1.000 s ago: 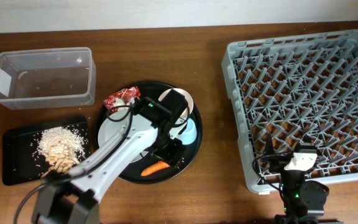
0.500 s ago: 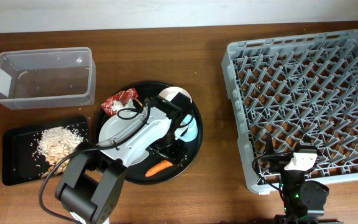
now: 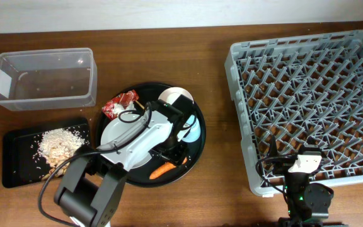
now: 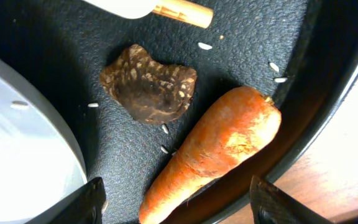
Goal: Sort waste into correct bins and load items into the dishwasher rack
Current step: 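Reach the left gripper down to the orange carrot, then grasp the carrot with the left gripper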
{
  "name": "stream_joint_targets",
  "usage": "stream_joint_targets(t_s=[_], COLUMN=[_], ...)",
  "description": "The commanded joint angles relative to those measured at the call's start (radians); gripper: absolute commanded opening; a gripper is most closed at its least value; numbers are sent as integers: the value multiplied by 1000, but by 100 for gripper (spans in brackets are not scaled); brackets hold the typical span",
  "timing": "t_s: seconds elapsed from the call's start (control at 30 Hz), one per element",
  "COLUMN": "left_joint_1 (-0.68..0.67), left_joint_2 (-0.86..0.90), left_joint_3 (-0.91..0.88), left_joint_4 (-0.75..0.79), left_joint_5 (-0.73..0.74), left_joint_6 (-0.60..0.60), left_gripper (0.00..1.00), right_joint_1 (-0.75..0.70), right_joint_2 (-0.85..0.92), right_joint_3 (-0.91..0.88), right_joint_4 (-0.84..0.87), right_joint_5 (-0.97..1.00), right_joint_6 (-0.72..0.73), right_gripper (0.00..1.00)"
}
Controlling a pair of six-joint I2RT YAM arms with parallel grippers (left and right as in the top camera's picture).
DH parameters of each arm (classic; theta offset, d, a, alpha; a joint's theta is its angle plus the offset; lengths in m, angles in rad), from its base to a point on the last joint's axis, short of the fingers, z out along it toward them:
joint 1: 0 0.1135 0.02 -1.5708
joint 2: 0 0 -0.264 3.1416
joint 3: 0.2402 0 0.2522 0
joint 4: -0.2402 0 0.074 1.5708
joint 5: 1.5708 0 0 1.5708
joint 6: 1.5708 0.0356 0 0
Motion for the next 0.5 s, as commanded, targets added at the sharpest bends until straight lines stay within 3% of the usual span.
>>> stream_joint_targets(t_s=[0.0, 0.2, 0.47], left_joint_1=[-5, -5, -5], left_joint_2=[-52, -187, -200], left_joint_3=[-39, -39, -85], left_joint_4=[-9, -27, -71], left_joint_5=[-53, -53, -52], left_joint_6=[-51, -60, -166], left_gripper=[73, 74, 74], right_joint_1=[-6, -6, -6], right_joint_2=[-4, -4, -4], right_joint_3=[-6, -6, -6], right_joint_4=[-5, -5, -5], right_joint_5=[12, 12, 12], right_joint_6=[-6, -6, -6], right_gripper=[99, 99, 99])
